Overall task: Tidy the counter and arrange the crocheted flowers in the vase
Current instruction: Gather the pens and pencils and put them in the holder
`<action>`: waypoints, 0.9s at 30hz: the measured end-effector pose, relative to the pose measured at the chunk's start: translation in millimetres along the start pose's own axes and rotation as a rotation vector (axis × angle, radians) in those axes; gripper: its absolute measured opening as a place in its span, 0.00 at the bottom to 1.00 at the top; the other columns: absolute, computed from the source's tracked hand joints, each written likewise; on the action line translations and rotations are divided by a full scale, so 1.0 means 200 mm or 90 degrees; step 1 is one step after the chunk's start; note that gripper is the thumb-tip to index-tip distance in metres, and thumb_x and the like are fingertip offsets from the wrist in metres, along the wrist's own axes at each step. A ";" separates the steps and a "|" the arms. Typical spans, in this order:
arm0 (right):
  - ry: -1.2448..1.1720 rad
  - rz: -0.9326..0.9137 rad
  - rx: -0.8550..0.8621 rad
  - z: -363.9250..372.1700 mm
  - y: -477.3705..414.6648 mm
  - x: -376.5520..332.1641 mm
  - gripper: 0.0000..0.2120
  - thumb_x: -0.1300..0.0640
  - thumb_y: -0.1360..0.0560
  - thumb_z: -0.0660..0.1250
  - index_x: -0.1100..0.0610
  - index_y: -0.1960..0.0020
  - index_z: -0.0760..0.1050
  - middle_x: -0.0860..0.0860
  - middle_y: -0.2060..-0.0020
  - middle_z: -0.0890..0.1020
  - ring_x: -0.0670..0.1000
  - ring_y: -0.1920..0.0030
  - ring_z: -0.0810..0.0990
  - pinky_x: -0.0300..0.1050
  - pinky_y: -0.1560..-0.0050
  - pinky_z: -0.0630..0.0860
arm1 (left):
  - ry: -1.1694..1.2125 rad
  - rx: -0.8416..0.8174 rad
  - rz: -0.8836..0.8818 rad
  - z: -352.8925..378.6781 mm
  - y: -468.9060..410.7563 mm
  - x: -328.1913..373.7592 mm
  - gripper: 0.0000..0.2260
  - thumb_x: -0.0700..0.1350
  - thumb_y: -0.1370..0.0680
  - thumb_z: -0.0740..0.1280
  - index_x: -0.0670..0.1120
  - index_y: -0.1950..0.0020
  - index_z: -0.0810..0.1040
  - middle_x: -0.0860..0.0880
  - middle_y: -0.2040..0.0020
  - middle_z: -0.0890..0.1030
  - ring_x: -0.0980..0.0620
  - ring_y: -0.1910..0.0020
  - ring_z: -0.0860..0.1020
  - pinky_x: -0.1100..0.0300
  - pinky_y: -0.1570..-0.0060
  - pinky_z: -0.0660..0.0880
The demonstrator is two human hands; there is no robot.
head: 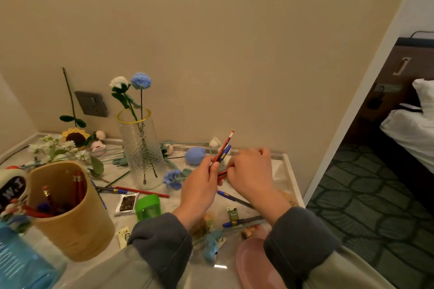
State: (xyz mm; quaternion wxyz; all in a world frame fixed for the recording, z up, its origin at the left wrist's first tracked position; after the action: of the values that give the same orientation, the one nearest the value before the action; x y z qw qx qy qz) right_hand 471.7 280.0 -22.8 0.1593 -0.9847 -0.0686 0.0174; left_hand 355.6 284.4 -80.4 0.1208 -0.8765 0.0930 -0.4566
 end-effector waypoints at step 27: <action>-0.821 -0.219 -0.014 -0.52 -0.29 -1.32 0.11 0.51 0.21 0.64 0.56 0.55 0.79 0.54 0.63 0.81 0.53 0.62 0.80 0.57 0.59 0.79 | -0.041 0.269 -0.021 -1.50 0.19 -0.10 0.08 0.51 0.18 0.57 0.62 0.45 0.73 0.61 0.56 0.80 0.65 0.57 0.78 0.68 0.59 0.74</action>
State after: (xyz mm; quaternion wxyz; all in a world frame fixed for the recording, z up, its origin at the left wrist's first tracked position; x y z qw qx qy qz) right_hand 208.1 264.3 96.5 0.0771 -0.7537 -0.3062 0.5764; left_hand 95.9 215.7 59.5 0.2977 -0.8472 -0.0229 -0.4394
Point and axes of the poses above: each hand's wrist, its own y-axis away from the middle knuckle, its own z-axis out of the palm, x = y × z, the point moved 7 cm from there along -y, towards the middle knuckle
